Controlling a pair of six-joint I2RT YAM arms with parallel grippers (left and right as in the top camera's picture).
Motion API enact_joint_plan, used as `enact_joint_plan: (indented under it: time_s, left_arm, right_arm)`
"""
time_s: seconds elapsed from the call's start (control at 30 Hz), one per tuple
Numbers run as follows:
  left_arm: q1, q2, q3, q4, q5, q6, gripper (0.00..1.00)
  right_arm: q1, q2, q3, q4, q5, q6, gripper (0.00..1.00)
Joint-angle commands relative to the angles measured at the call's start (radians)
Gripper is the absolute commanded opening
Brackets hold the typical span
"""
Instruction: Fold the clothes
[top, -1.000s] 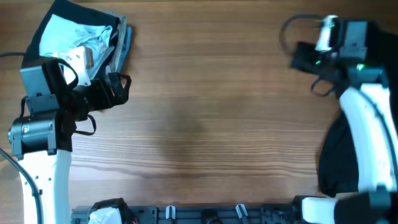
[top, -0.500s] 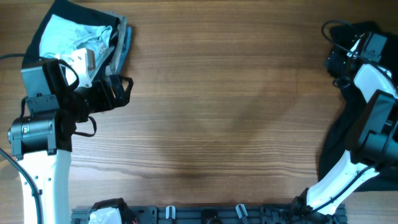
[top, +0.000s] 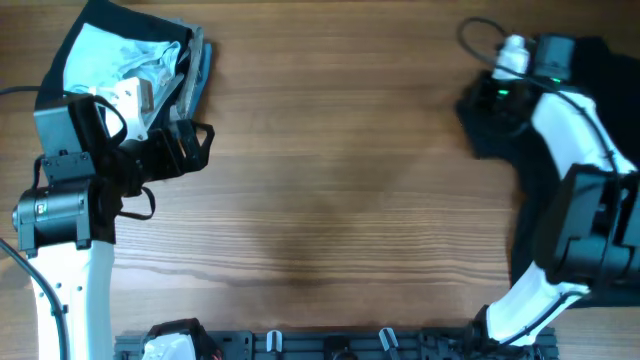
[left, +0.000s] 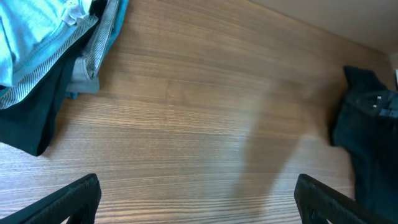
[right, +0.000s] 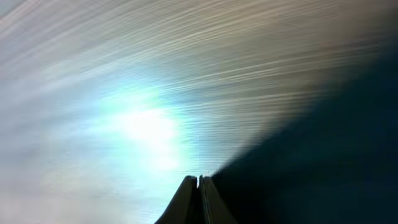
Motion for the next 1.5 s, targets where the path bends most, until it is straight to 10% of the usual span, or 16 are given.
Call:
enact_joint_plan:
  time_s: [0.0,0.13,0.2,0.27,0.63,0.77,0.9,1.17,1.33,1.47]
  left_arm:
    - [0.004,-0.056,0.031,0.000,-0.043,0.028,1.00]
    - [0.003,-0.145,0.064,0.023,-0.193,0.028,1.00]
    - [0.003,-0.190,0.064,0.061,-0.217,0.031,1.00]
    - [0.003,-0.207,0.064,0.074,-0.217,0.031,1.00]
    - [-0.274,0.177,0.064,0.121,-0.106,0.079,0.95]
    - [-0.389,0.439,0.064,0.311,-0.101,0.081,0.69]
    - [-0.436,0.695,0.064,0.443,-0.138,0.080,0.21]
    - [-0.439,0.946,0.064,0.576,-0.197,0.075,0.13]
    - [-0.346,1.003,0.064,0.434,-0.566,-0.186,0.04]
    - [-0.191,0.982,0.064,0.315,-0.563,-0.191,0.04]
  right_arm:
    - [0.318,-0.026,0.008,-0.023,-0.160,0.000,0.04]
    - [0.734,-0.023,0.008,0.013,-0.153,-0.001,0.11]
    - [0.901,-0.027,0.009,0.022,-0.036,0.000,0.81]
    - [0.940,-0.045,0.010,0.000,0.086,0.000,0.88]
    - [0.284,-0.519,0.011,-0.199,0.088,0.209,0.88]
    - [0.068,-0.570,0.011,-0.399,0.093,0.232,0.90]
    - [0.007,-0.553,0.006,-0.499,0.109,0.204,0.92]
    - [0.008,-0.522,0.006,-0.541,0.146,0.205,0.94]
    - [0.008,-0.473,-0.004,-0.557,0.268,0.204,1.00]
    - [0.008,-0.397,-0.072,-0.547,0.316,0.158,1.00]
